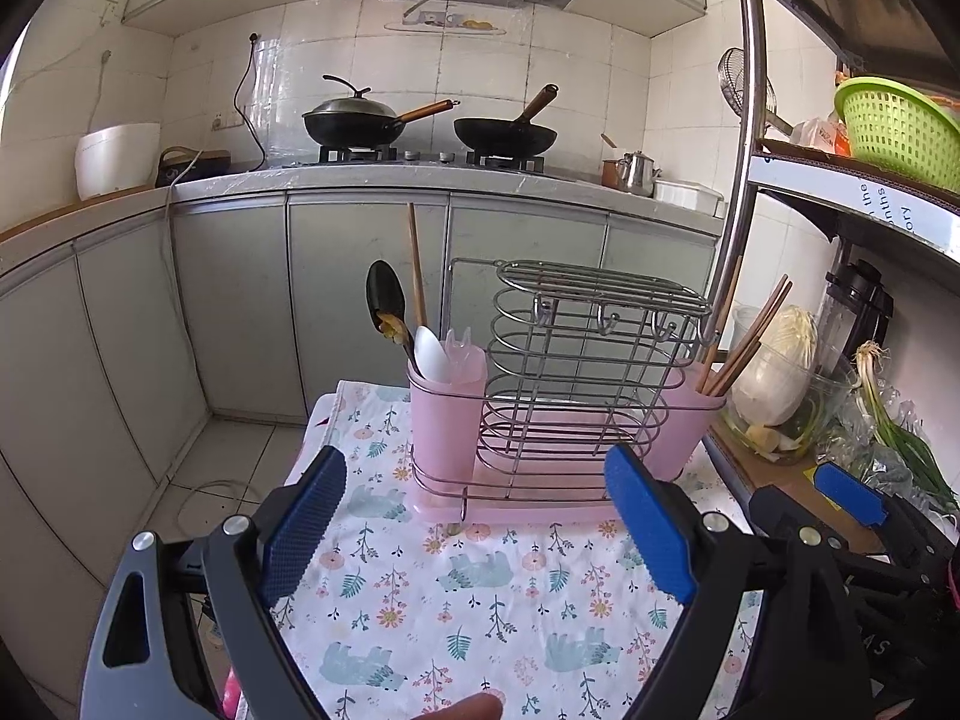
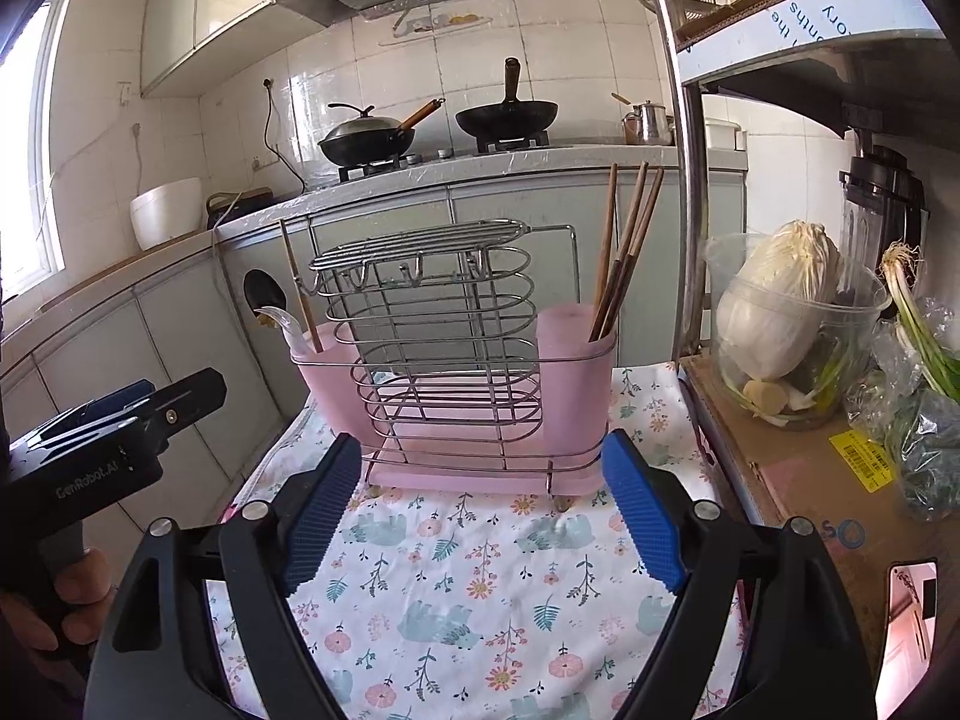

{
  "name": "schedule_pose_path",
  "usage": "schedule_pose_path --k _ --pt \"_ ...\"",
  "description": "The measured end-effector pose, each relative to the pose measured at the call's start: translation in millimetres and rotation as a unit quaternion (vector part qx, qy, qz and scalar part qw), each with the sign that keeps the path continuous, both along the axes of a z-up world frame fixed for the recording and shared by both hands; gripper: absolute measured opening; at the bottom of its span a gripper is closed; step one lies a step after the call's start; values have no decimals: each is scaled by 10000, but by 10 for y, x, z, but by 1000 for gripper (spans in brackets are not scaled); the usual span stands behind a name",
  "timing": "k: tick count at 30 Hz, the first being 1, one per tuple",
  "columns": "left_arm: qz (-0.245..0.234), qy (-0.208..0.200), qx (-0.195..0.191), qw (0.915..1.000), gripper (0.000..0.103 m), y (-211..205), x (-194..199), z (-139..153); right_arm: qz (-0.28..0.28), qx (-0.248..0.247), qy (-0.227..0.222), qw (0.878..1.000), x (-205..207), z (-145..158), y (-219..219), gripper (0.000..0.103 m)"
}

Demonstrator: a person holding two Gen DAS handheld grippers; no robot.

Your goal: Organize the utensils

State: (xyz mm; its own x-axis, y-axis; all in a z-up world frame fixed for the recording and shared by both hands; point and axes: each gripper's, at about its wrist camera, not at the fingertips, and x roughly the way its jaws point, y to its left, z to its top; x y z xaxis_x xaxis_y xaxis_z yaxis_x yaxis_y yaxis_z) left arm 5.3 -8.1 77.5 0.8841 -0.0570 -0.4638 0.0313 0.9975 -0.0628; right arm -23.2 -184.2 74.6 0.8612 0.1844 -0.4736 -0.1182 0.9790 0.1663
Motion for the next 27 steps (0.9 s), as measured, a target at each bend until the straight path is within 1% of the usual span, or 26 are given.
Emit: schedule_pose_path --k 9,27 --pt "-1 17 2 10000 87 -7 -29 21 -9 -43 -32 10000 -49 28 33 83" --pt "-97 -115 55 9999 87 -101 -194 115 -29 -47 -130 9999 -171 104 41 83"
